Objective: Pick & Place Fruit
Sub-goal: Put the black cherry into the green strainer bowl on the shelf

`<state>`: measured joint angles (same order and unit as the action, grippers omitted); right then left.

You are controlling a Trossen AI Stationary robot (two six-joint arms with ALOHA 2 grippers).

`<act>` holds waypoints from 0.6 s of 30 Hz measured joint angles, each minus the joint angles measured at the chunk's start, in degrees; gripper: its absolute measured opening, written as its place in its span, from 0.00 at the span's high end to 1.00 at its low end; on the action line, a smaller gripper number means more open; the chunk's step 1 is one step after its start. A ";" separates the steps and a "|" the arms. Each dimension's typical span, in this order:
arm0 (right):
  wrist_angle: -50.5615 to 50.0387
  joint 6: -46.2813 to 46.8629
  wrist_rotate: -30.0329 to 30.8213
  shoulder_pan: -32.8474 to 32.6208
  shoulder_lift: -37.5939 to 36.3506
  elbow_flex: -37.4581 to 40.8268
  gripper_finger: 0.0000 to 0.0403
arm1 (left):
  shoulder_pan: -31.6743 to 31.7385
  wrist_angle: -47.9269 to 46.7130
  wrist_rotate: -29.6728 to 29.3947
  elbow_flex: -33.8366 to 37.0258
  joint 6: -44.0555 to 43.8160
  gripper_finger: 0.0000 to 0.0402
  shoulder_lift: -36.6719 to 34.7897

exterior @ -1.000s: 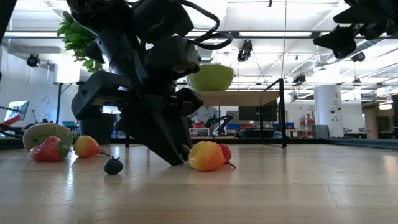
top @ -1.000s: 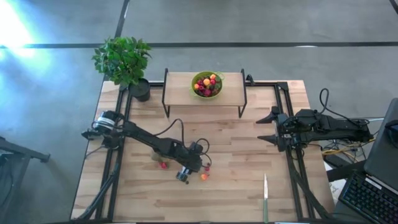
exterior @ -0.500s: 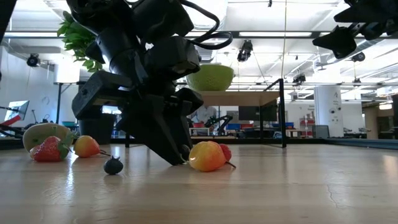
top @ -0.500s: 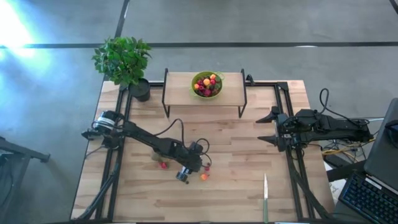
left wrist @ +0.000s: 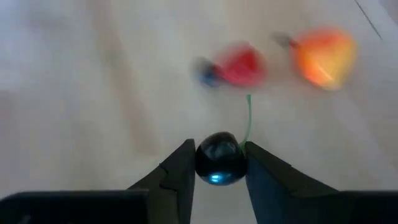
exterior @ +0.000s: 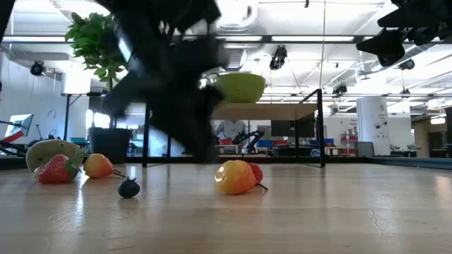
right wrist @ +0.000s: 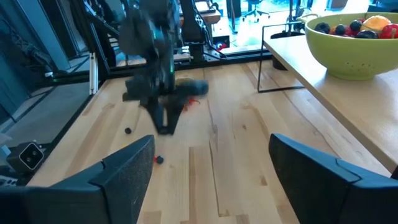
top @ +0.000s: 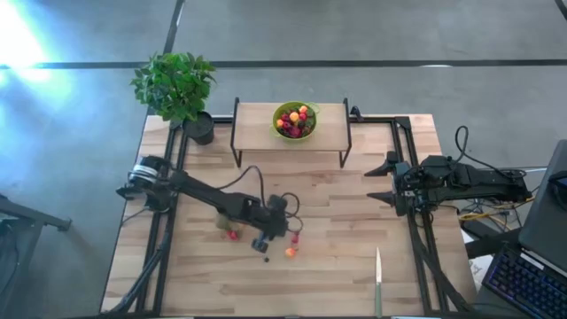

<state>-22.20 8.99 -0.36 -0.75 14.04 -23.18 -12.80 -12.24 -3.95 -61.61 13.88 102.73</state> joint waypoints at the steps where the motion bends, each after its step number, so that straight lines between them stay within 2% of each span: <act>1: 0.00 0.00 0.00 0.01 0.05 0.00 0.24 | 0.09 -1.89 -2.72 -1.56 0.10 0.71 -1.26; 4: -0.03 0.00 0.00 0.02 0.05 0.00 0.26 | 0.46 -5.16 -10.69 -5.53 1.81 0.70 -5.20; 7: -0.01 0.00 0.02 0.02 0.05 0.00 0.28 | 1.80 -5.96 -14.50 -9.04 4.14 0.67 -8.56; 12: 0.00 0.00 0.00 0.02 0.07 0.00 0.31 | 6.78 -4.23 -17.53 -16.14 5.29 0.68 -13.94; 18: 0.00 0.00 0.01 0.00 0.11 0.00 0.34 | 16.10 -1.16 -17.40 -22.27 0.55 0.70 -15.87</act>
<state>-22.20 8.99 -0.35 -0.75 14.15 -23.18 3.30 -13.40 -21.35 -83.87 14.43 86.87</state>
